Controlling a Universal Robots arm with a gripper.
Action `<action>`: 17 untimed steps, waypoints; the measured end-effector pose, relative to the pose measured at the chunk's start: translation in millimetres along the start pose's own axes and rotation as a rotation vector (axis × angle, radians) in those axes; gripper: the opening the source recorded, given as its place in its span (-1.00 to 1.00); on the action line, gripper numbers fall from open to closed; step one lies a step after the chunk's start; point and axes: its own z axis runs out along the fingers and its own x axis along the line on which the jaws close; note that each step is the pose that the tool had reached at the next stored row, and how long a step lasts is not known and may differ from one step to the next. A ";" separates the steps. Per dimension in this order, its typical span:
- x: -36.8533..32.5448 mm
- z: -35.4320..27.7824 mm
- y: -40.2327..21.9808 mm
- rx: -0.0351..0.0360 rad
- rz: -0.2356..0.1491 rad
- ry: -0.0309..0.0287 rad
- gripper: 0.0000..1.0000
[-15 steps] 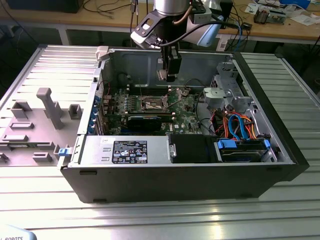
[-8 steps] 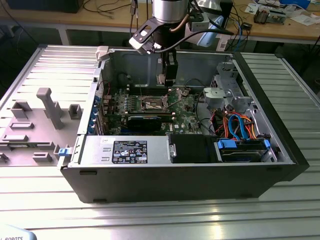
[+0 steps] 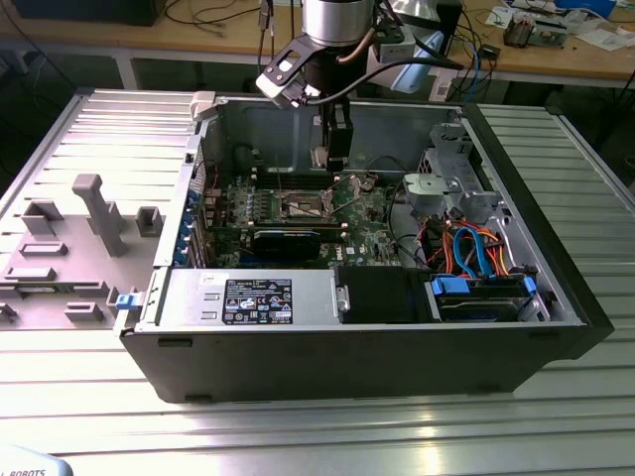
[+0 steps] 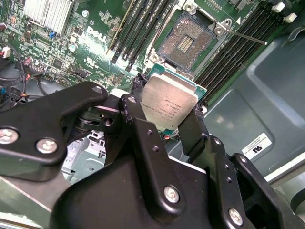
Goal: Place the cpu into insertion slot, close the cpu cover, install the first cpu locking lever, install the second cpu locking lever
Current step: 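Place the cpu into insertion slot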
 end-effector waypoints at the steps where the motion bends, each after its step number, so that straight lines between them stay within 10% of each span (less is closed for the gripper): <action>1: 0.0 0.0 -0.1 0.0000 0.000 0.0000 0.08; 17: 0.0 1.0 -0.6 -0.0008 0.041 -0.0029 0.08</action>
